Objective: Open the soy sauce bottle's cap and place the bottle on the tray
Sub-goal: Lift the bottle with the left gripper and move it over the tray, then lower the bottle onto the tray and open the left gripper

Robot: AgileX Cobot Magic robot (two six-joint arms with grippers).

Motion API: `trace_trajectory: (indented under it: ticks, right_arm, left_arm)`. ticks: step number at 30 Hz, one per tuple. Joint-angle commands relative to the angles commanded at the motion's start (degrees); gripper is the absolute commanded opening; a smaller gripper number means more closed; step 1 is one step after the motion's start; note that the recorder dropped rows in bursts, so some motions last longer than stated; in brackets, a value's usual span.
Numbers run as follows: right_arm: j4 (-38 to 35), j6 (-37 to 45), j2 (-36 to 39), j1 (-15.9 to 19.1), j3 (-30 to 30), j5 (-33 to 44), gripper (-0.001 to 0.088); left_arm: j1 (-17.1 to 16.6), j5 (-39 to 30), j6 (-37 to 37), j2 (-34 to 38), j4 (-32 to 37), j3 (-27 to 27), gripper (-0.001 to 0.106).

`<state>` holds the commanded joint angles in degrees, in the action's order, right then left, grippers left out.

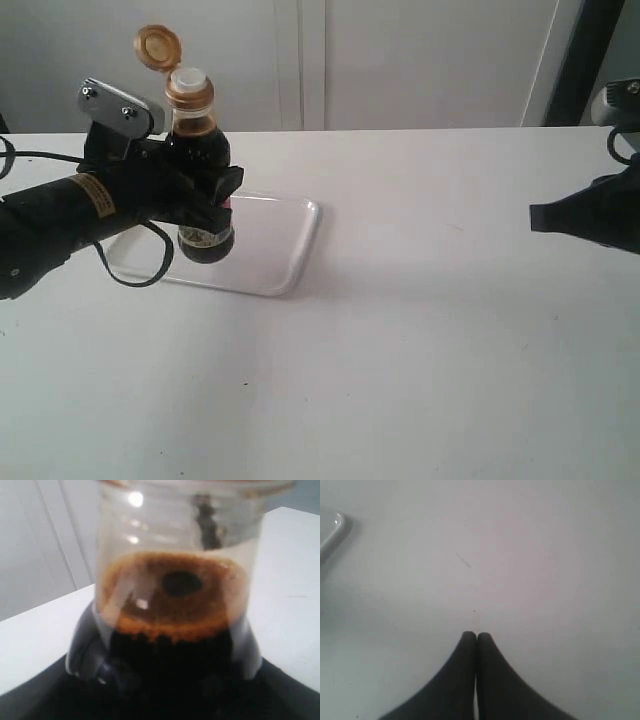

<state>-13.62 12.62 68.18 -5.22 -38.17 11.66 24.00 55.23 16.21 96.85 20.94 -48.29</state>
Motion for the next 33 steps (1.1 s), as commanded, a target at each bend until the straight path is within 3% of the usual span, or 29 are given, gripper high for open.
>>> trace_trajectory:
  ticks: [16,24,33]
  right_arm:
    - [0.0,0.0,0.0,0.0,0.0,-0.44,0.0]
    - [0.0,0.0,0.0,0.0,0.0,-0.54,0.0]
    - [0.0,0.0,0.0,0.0,0.0,-0.97,0.0]
  left_arm:
    - [0.0,0.85,-3.26,9.14,-10.35,-5.95,0.0]
    - [0.0,5.15,-3.52,11.91,-13.41,-6.8,0.0]
    - [0.0,-0.18,-4.45,11.91,-13.55,-7.07,0.0]
